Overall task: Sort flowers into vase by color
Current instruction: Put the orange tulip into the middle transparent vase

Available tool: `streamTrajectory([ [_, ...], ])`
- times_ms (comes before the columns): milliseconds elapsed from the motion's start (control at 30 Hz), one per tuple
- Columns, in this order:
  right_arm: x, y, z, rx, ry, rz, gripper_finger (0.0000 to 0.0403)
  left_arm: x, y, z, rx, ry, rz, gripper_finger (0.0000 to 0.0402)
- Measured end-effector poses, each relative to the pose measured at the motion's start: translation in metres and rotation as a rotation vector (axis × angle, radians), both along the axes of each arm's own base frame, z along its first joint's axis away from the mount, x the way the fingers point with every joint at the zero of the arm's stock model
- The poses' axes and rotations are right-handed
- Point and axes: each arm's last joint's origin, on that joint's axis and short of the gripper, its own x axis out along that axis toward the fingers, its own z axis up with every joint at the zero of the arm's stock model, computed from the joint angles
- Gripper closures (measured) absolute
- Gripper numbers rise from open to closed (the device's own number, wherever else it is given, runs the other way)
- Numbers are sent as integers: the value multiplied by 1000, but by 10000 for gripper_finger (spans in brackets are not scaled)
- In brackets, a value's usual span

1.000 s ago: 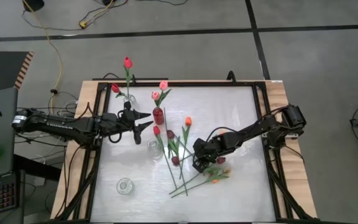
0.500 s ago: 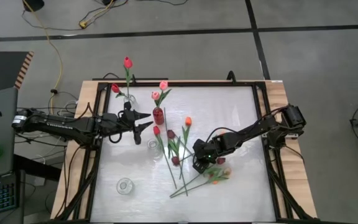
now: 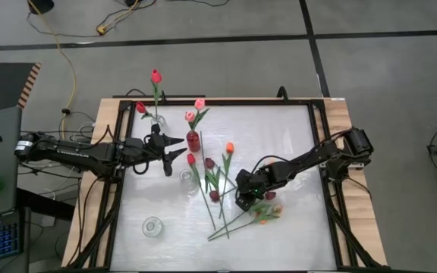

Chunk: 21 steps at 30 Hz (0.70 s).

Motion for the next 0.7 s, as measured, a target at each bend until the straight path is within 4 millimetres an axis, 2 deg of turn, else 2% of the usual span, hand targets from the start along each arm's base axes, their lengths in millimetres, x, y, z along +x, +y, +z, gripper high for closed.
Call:
streamTrajectory([
  [267, -3, 2, -1, -17, 23, 4, 265, 0, 0, 0, 0, -1, 0, 248],
  [500, 0, 13, -19, -31, 53, 31, 267, 0, 0, 0, 0, 1, 0, 248],
  [700, 0, 13, -19, -32, 49, 31, 287, 0, 0, 0, 0, -2, 1, 248],
])
